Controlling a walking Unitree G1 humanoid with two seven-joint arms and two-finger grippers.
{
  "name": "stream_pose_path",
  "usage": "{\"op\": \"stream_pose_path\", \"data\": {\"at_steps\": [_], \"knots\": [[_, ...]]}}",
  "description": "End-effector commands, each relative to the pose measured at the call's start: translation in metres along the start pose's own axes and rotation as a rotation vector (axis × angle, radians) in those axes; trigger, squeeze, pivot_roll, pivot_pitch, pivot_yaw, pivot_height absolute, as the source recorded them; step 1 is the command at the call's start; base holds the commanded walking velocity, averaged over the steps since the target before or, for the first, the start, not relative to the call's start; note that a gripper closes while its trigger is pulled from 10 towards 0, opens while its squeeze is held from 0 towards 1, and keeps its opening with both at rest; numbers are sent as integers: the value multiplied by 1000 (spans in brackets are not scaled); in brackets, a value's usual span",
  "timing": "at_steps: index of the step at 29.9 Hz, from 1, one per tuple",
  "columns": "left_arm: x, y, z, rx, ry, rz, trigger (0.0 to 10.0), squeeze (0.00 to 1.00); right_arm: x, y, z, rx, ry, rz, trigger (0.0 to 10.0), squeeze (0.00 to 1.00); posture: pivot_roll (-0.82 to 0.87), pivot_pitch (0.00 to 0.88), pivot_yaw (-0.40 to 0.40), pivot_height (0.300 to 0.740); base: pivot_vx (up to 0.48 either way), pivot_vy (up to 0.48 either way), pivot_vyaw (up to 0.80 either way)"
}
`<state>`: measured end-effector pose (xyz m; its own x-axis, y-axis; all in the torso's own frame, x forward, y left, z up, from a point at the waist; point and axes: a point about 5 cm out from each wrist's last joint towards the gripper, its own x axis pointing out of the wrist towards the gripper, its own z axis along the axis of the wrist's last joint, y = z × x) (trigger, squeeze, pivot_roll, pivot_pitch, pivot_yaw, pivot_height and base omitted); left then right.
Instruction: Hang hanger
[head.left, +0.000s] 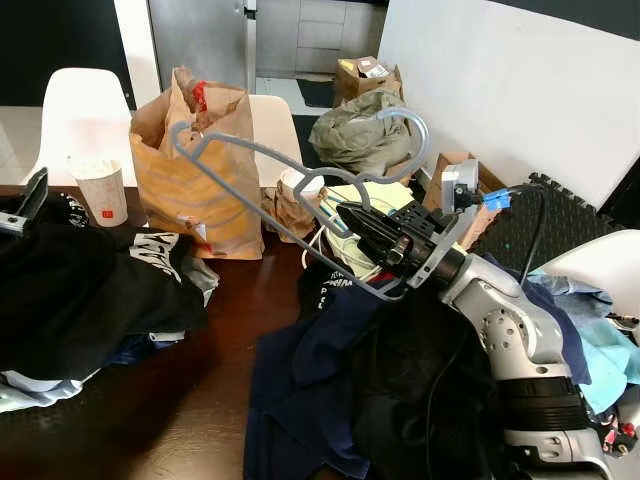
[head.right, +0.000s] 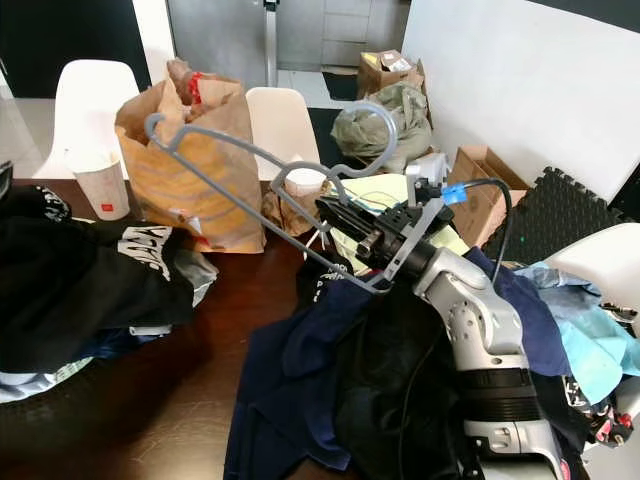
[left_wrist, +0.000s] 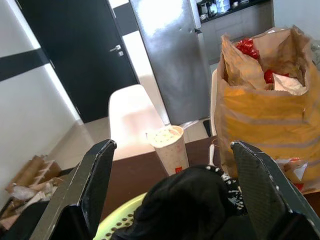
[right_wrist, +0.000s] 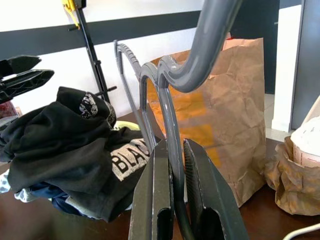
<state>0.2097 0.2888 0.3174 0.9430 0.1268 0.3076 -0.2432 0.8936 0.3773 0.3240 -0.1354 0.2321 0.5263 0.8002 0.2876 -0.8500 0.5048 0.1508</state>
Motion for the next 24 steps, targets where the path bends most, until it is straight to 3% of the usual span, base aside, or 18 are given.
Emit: {"op": "stream_pose_path", "data": {"at_steps": [1,3,4,13,21,22,23,24], "knots": [[3,5,-21,-46,28,-9,10000,0,-2,2,3,-11,15,15,10000,0,26,11,-131,740,0,0,0],[3,5,-21,-46,28,-9,10000,0,-2,2,3,-11,15,15,10000,0,26,11,-131,740,0,0,0],[11,11,-39,-73,48,-25,10000,0,-4,4,2,-10,30,20,10000,0,16,15,-131,740,0,0,0],[26,12,-51,-130,51,-52,10000,0,-7,6,1,-12,51,23,10000,0,-8,24,-133,740,0,0,0],[30,6,-62,-142,63,-97,10000,0,-9,5,4,-15,57,15,10000,0,-14,33,-136,740,0,0,0],[31,6,-64,-144,64,-104,9373,0,-9,5,4,-17,60,16,10000,0,-16,33,-137,740,0,0,0],[31,6,-64,-144,64,-104,9373,0,-9,5,4,-17,60,16,10000,0,-16,33,-137,740,0,0,0],[32,6,-67,-150,68,-113,8314,0,-8,5,5,-19,60,19,10000,0,-18,35,-136,740,0,0,0]]}}
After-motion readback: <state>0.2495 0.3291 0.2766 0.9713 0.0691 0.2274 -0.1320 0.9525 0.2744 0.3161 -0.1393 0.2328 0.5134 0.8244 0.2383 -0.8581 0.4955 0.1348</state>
